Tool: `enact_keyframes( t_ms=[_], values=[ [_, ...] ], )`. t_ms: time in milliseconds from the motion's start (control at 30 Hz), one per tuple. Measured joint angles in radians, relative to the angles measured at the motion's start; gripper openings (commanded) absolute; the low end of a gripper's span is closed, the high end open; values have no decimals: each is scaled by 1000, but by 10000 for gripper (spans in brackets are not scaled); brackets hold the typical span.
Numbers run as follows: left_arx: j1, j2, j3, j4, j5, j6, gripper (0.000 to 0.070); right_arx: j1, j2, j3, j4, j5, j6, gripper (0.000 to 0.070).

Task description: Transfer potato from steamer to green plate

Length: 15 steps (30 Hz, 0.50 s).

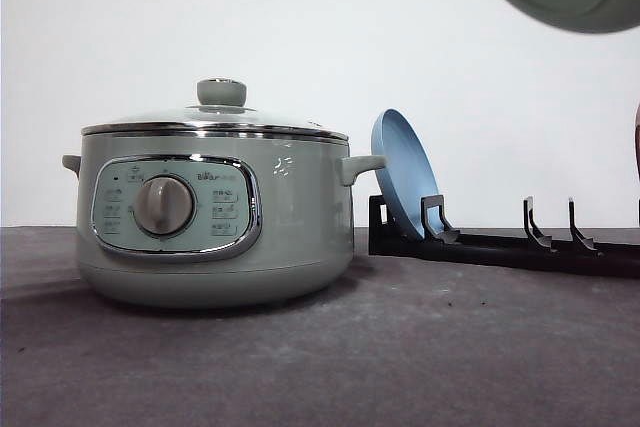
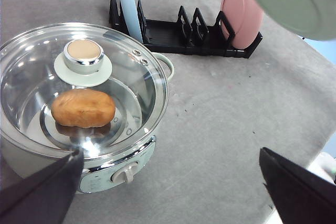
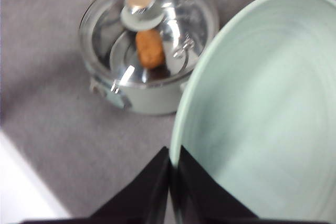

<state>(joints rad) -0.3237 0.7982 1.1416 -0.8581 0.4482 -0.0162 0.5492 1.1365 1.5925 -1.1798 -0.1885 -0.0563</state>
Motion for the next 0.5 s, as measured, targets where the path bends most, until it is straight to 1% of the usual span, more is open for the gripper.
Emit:
enact_keyframes(
  t_ms=[167, 267, 367, 500],
  values=[
    [0, 0, 0, -1, 0, 0, 700, 159, -2, 0, -82, 156, 13, 7],
    [0, 0, 0, -3, 0, 0, 700, 249, -4, -22, -88, 231, 40, 7],
    [0, 0, 0, -3, 0, 0, 700, 337, -4, -79, -86, 292, 79, 7],
    [0, 0, 0, -3, 0, 0, 700, 441, -4, -206, -59, 402, 139, 7]
  ],
)
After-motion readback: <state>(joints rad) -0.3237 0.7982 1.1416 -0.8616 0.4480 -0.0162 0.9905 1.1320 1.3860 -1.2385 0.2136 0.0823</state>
